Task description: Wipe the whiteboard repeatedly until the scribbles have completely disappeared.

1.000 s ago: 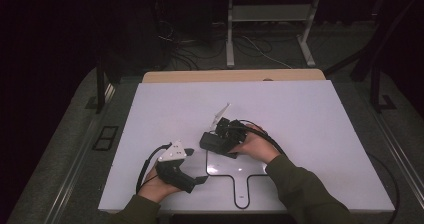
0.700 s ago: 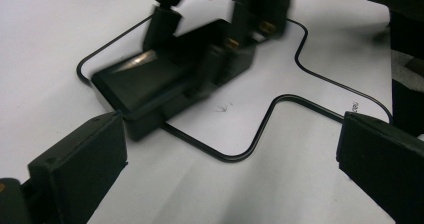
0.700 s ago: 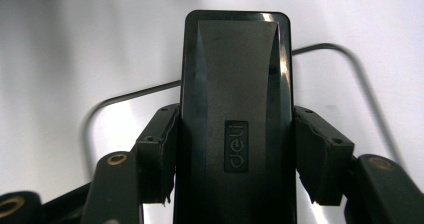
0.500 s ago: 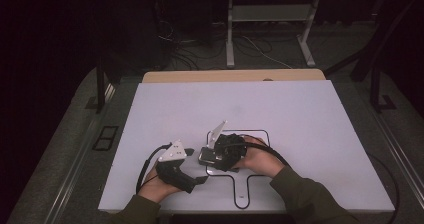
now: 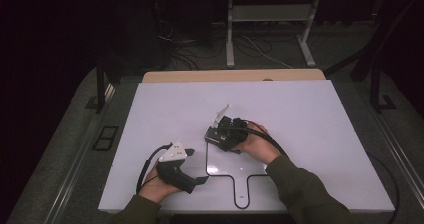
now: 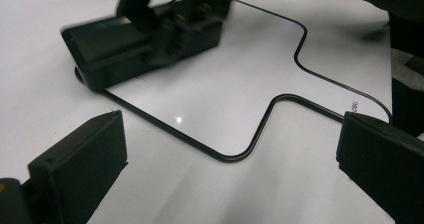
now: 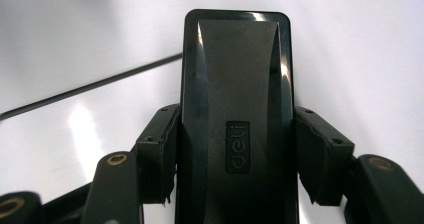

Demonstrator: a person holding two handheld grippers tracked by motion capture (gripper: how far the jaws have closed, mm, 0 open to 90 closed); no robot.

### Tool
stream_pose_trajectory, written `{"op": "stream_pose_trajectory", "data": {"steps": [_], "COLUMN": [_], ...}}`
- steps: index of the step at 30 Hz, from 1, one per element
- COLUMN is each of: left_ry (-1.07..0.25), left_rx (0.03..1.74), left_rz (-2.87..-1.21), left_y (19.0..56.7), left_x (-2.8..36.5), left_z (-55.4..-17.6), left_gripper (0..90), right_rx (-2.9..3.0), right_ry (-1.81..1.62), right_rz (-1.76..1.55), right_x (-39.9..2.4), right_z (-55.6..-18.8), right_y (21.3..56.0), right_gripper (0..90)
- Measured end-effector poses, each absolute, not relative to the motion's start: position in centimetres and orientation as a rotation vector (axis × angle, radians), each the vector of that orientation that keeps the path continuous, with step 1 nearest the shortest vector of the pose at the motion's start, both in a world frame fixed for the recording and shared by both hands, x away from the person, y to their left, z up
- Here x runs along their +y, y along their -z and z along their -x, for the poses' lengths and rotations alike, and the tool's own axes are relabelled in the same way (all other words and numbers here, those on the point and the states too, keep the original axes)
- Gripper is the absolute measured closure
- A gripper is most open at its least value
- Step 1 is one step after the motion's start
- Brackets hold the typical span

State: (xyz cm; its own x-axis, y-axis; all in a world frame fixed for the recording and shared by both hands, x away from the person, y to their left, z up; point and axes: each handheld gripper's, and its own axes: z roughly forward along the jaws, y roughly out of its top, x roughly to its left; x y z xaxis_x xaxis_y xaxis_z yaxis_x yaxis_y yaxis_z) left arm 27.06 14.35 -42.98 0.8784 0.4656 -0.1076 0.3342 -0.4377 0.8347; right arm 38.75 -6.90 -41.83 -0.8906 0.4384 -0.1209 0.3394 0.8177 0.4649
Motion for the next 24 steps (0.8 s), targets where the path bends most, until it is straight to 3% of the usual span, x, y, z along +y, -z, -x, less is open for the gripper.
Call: {"op": "stream_pose_trajectory", "data": {"steps": [5, 10, 16, 24], "left_ry": [-0.170, -0.161, -0.165, -0.163], "left_rx": [0.580, 0.579, 0.578, 0.581], "left_rz": [-2.063, -2.067, -2.066, -2.065], "left_y": [43.0, 43.0, 43.0, 43.0], "left_x": [14.4, 14.2, 14.3, 14.3], "left_z": [-27.0, -27.0, -27.0, -27.0], "left_gripper": [0.0, 0.0, 0.0, 0.0], "right_rx": [2.777, 2.832, 2.790, 2.833], "right_ry": [-0.631, -0.632, -0.629, -0.655], "right_rz": [-0.627, -0.532, -0.629, -0.550], "right_x": [-6.9, -6.4, -6.8, -6.5], "right_z": [-39.5, -37.6, -39.3, -37.8], "right_y": [41.8, 41.7, 41.8, 41.8], "right_gripper": [39.3, 39.3, 39.2, 39.2]}}
